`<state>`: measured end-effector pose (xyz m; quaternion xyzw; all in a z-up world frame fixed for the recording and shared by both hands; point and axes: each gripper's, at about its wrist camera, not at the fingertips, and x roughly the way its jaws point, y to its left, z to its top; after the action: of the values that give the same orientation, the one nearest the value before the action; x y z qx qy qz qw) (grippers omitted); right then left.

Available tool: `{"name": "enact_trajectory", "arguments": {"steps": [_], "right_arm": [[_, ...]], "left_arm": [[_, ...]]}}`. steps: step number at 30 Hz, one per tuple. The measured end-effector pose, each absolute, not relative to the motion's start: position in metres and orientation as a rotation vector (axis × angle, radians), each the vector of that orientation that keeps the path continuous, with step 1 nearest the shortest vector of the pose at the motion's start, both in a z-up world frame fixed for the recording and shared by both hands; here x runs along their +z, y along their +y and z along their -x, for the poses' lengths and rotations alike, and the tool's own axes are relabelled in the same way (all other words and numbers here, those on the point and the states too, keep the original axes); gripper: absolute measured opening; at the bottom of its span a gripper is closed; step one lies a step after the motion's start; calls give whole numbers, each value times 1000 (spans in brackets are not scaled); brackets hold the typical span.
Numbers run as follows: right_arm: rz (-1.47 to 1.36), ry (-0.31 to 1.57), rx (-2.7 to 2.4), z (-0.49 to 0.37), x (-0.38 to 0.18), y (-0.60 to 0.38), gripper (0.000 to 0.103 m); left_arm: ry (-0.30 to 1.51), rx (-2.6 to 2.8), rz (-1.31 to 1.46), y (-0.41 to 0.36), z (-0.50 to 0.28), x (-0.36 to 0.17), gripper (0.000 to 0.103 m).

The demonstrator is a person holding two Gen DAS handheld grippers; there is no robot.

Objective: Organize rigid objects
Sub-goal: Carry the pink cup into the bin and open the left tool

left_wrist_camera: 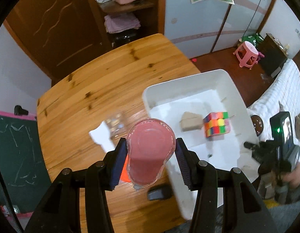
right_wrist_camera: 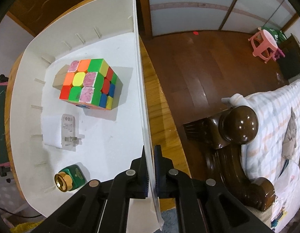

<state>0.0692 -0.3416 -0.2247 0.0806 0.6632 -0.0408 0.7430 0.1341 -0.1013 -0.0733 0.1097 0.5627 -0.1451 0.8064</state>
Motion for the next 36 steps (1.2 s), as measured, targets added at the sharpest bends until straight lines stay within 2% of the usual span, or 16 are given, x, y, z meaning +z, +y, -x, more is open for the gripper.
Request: {"name": "enact_trajectory", "arguments": {"steps": [16, 31, 33, 35, 36], "right_arm": [[-174, 1405, -12, -60, -220, -342, 3], [-147, 1380, 32, -59, -219, -343, 3], [-144, 1380, 35, -59, -219, -343, 3], [-144, 1380, 37, -59, -219, -343, 3], [-145, 1381, 38, -59, -219, -343, 3]], "left_arm": [[1397, -157, -299, -195, -170, -164, 54], [1483, -40, -352, -206, -193, -216, 55], [1497, -46, -338, -205, -194, -218, 63], [1491, -51, -324, -204, -194, -215, 81], [1483, -55, -318, -204, -193, -212, 83]]}}
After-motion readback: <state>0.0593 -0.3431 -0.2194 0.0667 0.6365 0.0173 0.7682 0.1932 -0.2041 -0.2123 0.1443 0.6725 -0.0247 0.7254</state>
